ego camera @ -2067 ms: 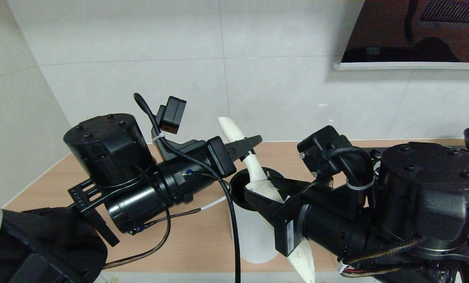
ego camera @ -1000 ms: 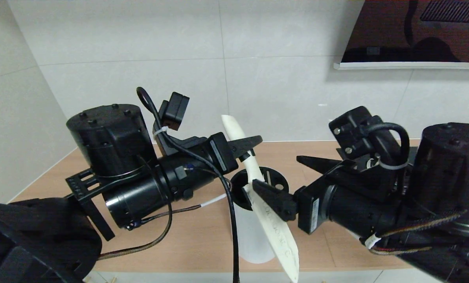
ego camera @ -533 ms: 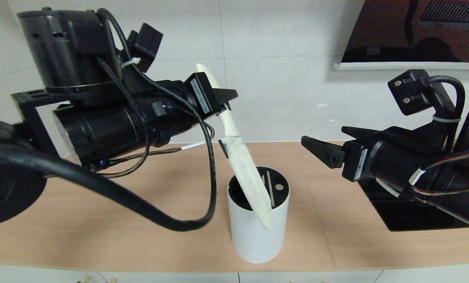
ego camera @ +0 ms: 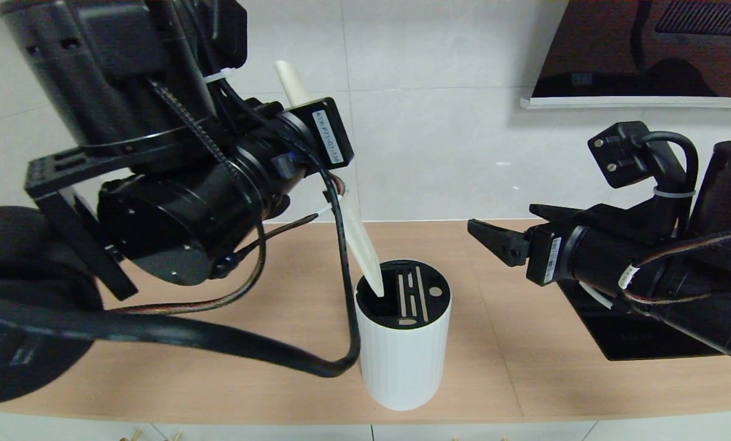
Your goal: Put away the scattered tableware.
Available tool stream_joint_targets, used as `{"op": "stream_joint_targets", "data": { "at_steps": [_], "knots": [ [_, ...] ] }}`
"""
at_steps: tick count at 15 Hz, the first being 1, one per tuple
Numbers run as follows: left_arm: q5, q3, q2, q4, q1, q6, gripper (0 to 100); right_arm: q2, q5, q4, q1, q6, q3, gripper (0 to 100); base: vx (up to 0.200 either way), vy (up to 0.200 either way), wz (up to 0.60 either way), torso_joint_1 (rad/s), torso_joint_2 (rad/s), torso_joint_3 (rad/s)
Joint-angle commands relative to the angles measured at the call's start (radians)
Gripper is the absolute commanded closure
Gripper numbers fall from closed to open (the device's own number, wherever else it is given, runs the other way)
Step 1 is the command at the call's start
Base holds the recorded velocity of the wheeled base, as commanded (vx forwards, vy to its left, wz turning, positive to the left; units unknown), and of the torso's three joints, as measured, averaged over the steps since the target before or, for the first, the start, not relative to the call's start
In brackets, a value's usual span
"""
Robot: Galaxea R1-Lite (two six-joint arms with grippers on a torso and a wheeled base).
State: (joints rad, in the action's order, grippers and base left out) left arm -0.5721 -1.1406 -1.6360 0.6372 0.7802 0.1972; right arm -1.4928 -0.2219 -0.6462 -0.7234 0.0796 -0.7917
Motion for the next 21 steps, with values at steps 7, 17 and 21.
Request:
{"op": "stream_joint_targets", "data": {
  "at_steps": [7,17,21],
  "knots": [
    [-0.063,0.052,-0.125,0.145,0.044,-0.111,100,-0.018,-0.001,-0.004,0.004,-0.001,0.005,0,0.000,0.000,0.00,0.000,0.00,0.000],
    [-0.084,0.064,-0.206,0.219,0.054,-0.114,100,-0.017,-0.001,-0.004,0.004,-0.001,0.011,0,0.000,0.000,0.00,0.000,0.00,0.000],
    [-0.087,0.090,-0.254,0.222,0.054,-0.108,100,-0.017,-0.001,-0.006,0.004,-0.001,0.011,0,0.000,0.000,0.00,0.000,0.00,0.000]
  ]
}}
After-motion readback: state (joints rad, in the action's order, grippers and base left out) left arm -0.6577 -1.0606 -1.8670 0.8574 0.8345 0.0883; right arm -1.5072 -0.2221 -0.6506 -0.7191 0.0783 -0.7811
